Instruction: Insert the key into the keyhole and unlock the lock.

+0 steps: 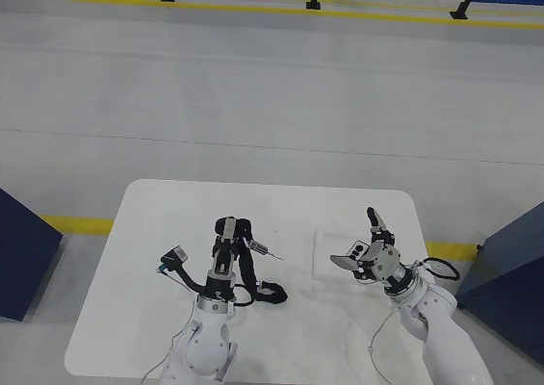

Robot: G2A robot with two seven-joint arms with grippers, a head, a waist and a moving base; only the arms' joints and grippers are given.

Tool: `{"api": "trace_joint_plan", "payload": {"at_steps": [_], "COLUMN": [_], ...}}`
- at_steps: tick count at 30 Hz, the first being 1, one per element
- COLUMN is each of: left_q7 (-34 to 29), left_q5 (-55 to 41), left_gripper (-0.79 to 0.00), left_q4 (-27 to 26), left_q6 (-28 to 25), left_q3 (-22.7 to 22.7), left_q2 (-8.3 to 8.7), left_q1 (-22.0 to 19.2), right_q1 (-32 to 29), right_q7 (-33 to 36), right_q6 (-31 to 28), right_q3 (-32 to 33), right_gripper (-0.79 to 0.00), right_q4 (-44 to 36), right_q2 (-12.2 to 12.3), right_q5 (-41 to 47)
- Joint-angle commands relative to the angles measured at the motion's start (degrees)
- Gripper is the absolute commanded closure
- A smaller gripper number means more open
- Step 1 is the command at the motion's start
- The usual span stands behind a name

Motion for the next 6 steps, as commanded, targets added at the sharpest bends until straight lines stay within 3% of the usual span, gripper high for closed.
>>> {"api": "trace_joint_plan", "payload": {"at_steps": [1, 6], "left_q7": [0.0, 0.0], "left_q5": [0.0, 0.0], "left_gripper": [0.0, 0.0], "left_q4": [0.0, 0.0], "left_q6": [0.0, 0.0], "left_q3": [0.0, 0.0], "left_q2": [0.0, 0.0], "left_q1": [0.0, 0.0], "right_q1": [0.0, 0.0], "right_q7": [0.0, 0.0], "right_q6": [0.0, 0.0], "right_q3": [0.0, 0.0], "right_gripper": [-0.785, -0.785], "right_q4": [0.0, 0.0], "right_q2": [0.0, 0.0], "right_q5": [0.0, 0.0]}}
